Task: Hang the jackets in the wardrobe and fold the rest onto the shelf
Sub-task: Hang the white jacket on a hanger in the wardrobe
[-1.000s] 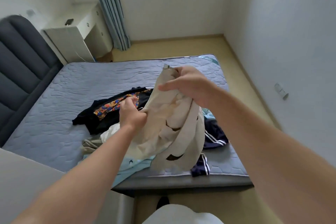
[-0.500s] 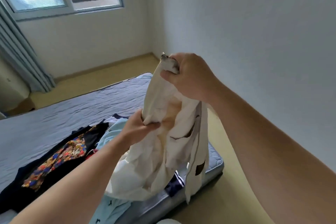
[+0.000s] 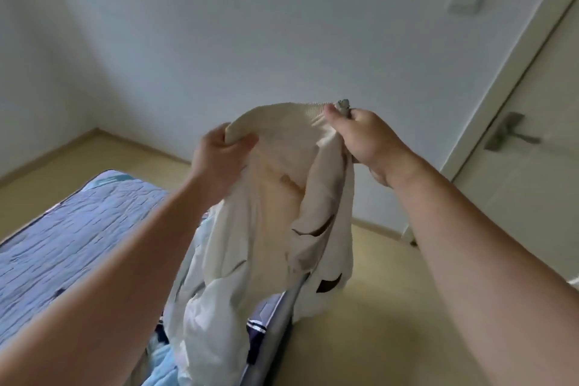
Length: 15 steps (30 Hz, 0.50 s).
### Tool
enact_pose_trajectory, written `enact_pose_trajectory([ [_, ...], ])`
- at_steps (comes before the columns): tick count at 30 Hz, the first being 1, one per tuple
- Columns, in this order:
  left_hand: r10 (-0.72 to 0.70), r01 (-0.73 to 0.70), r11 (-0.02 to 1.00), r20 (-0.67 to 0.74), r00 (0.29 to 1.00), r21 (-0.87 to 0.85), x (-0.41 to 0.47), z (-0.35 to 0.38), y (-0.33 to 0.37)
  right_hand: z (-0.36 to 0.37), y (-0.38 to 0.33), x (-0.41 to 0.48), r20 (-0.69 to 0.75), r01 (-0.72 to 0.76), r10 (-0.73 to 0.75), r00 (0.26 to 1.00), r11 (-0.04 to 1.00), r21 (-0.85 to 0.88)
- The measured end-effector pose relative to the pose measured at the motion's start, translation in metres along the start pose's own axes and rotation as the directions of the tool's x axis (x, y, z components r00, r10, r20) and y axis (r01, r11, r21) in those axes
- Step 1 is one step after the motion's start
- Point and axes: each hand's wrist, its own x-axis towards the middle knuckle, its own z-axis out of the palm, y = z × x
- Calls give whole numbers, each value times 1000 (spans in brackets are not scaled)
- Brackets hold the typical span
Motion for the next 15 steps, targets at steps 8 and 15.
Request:
enact_pose_trajectory([
  [8, 328, -287, 939, 237, 915, -192, -5, 124, 71, -88, 22, -28, -165, -95, 154, 974, 944, 316],
  [15, 328, -318, 944, 378, 866, -89, -7, 221, 88, -176, 51, -39, -244, 6, 47, 969, 977, 213],
])
